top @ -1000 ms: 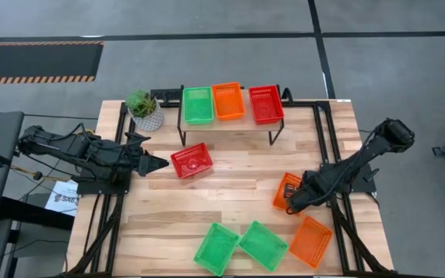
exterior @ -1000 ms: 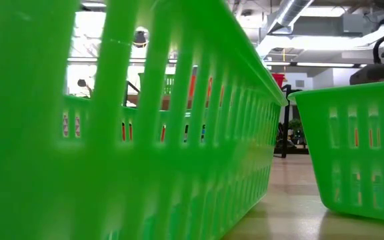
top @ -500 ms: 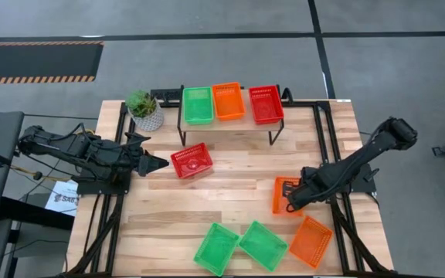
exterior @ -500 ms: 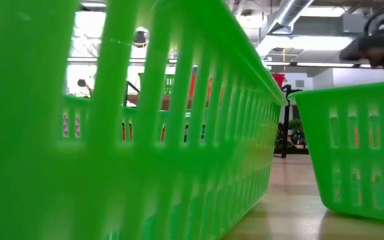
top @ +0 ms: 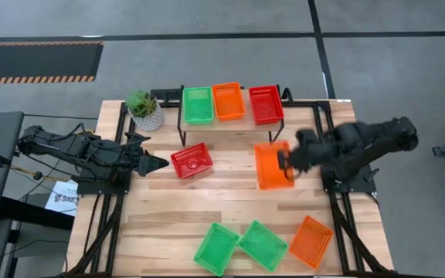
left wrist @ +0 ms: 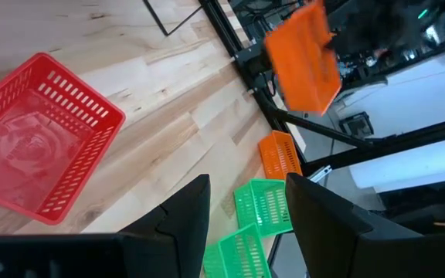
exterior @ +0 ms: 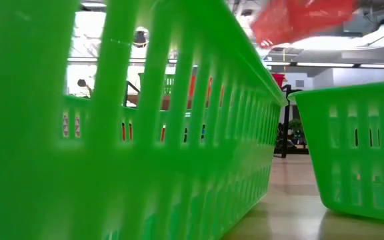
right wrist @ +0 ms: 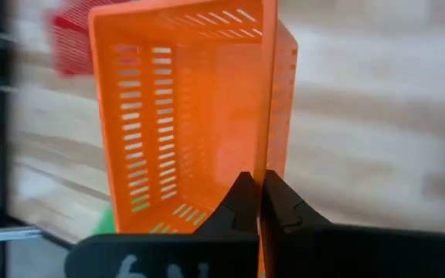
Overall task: Stack baskets on shelf by color
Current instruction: Stack the top orange bin on top of the orange bin on the shelf
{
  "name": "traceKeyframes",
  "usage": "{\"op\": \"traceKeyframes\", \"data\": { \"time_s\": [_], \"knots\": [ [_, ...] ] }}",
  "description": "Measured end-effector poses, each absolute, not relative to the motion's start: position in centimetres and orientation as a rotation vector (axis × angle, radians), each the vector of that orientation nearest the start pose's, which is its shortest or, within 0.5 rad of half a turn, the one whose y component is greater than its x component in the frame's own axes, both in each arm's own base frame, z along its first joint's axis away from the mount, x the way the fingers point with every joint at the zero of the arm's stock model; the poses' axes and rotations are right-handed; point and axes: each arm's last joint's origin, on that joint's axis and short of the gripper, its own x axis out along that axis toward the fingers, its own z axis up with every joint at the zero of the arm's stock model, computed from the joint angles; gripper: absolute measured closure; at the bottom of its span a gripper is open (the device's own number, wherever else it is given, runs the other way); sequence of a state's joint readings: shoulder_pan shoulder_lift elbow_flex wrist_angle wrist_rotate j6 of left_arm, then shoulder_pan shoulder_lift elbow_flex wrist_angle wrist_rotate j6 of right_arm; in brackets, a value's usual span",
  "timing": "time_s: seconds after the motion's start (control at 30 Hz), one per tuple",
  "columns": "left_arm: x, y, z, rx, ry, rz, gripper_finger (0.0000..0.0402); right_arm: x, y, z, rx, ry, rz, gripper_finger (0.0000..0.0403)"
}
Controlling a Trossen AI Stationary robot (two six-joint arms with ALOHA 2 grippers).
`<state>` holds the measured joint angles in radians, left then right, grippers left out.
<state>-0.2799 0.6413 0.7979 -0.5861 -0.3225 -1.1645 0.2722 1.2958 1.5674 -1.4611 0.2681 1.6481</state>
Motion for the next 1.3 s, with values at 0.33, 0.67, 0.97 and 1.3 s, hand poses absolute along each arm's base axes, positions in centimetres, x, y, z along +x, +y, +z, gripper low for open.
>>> {"op": "traceKeyframes", "data": {
  "time_s": [0.33, 0.67, 0.97, 1.3],
  "knots": [
    [12.5, -2.6, 31.9, -0.998, 0.334, 0.271, 0.0244, 24.3, -5.4, 45.9, 0.9, 0.592, -0.78, 0.0402],
    [12.5, -2.5, 32.0, -0.969, 0.304, 0.308, 0.0244, 27.5, -16.8, 44.2, 0.939, 0.532, -0.607, 0.0402],
    [12.5, -2.4, 32.0, -1.014, 0.274, 0.347, 0.0244, 29.9, -23.9, 38.8, 0.98, 0.616, -0.522, 0.0403],
    [12.5, -2.1, 32.2, -1.084, 0.181, 0.426, 0.0244, 29.9, -26.9, 36.8, 1.022, 0.616, -0.504, 0.0402]
  ]
}}
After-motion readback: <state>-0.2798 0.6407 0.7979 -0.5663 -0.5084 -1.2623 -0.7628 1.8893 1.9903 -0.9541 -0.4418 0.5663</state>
